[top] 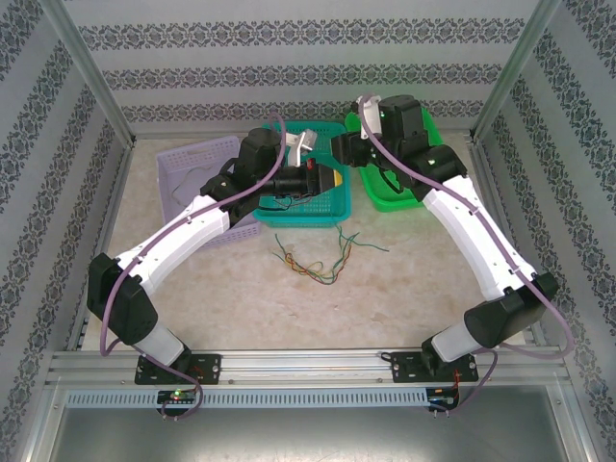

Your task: Untangle the cables

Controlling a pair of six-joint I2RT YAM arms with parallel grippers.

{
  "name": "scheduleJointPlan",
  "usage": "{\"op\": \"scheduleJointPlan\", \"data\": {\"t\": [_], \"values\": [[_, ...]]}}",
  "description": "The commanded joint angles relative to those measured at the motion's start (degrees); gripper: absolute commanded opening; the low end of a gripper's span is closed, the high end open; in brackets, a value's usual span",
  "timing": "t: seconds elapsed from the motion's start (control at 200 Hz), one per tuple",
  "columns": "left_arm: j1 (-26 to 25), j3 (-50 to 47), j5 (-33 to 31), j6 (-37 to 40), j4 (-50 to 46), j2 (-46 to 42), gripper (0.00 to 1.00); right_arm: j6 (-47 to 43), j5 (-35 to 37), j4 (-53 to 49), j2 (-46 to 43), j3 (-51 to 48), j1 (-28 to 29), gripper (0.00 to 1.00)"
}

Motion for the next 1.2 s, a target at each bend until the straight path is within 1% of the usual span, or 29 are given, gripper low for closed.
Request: {"op": "scheduleJointPlan", "data": {"t": [0.0,0.075,0.16,0.24,0.325,0.405,0.595,0.649,0.689,0.704,0.719,0.754,0.784,0.809,0.844,0.889,0.949,1.004,1.019,1.064,1.129,1.194], "values": [[-0.54,2.08,1.38,1.56,-1.30,0.38,0.00,-2.43,3.72,-2.00,1.67,2.28,-0.14,0.37],[-0.63,1.91,1.35,1.50,-1.13,0.32,0.00,-0.77,3.42,-2.13,2.50,3.34,-0.44,0.23],[-0.72,1.79,1.50,1.42,-0.97,0.28,0.00,1.79,1.99,-2.03,3.39,4.21,-1.62,0.13],[-0.86,1.70,1.51,1.30,-0.86,0.21,0.00,5.15,0.14,-0.74,3.71,4.46,-3.19,0.00],[-1.07,1.14,1.52,1.09,-0.40,-0.03,0.00,10.90,-3.00,1.35,3.79,4.69,-5.79,0.00],[-1.55,0.69,1.39,0.95,-0.25,-0.11,0.00,19.03,-7.70,4.00,4.10,4.46,-9.38,0.00],[-2.47,-0.01,0.64,1.22,-0.60,-0.28,0.00,39.67,-22.57,9.85,5.98,3.51,-18.05,0.00],[-2.53,0.05,0.39,1.43,-0.91,-0.32,0.00,43.61,-25.52,12.16,5.73,2.28,-19.57,0.00],[-2.48,0.28,0.11,1.67,-1.26,-0.40,0.00,44.55,-26.60,13.69,5.03,1.56,-20.02,0.00],[-2.48,0.49,-0.03,1.74,-1.51,-0.25,0.00,44.24,-26.75,13.86,4.71,1.55,-20.06,0.00],[-2.48,0.65,-0.10,1.86,-1.83,-0.26,0.00,43.42,-26.80,13.77,4.41,1.70,-20.03,0.06],[-2.48,1.18,-0.39,2.05,-2.50,-0.01,0.00,40.42,-26.19,12.68,3.55,2.27,-19.69,0.26],[-2.39,1.74,-0.71,2.21,-3.09,0.20,0.00,37.04,-24.83,10.40,2.66,2.97,-19.02,0.39],[-2.31,2.26,-1.04,2.10,-3.61,0.40,0.00,33.78,-23.29,8.51,1.81,3.38,-18.35,0.44],[-2.07,2.92,-1.44,1.84,-4.25,0.72,0.00,29.87,-20.70,6.33,0.28,3.12,-17.42,0.48],[-1.55,3.79,-2.11,1.13,-5.05,1.15,0.00,24.57,-17.16,5.18,-2.52,1.23,-15.86,0.52],[-0.62,4.96,-2.98,-0.42,-5.85,1.82,0.00,17.61,-11.48,4.49,-6.56,-2.18,-13.00,0.52],[0.25,6.16,-3.31,-2.09,-6.22,2.46,0.00,11.19,-7.76,5.33,-10.72,-6.94,-9.55,0.47],[0.43,6.48,-3.32,-2.57,-6.25,2.57,0.00,8.69,-6.37,5.65,-12.16,-8.66,-7.86,0.45],[0.98,7.74,-3.32,-3.66,-6.89,3.26,0.00,4.07,-3.71,6.60,-15.06,-12.47,-4.24,0.43],[1.30,10.29,-2.76,-3.91,-8.79,4.66,0.00,-2.11,-3.04,7.91,-18.53,-18.26,1.19,0.44],[1.26,12.80,-2.61,-3.62,-11.00,5.88,0.00,-4.98,-3.71,8.29,-19.89,-22.81,5.13,0.46]]}}
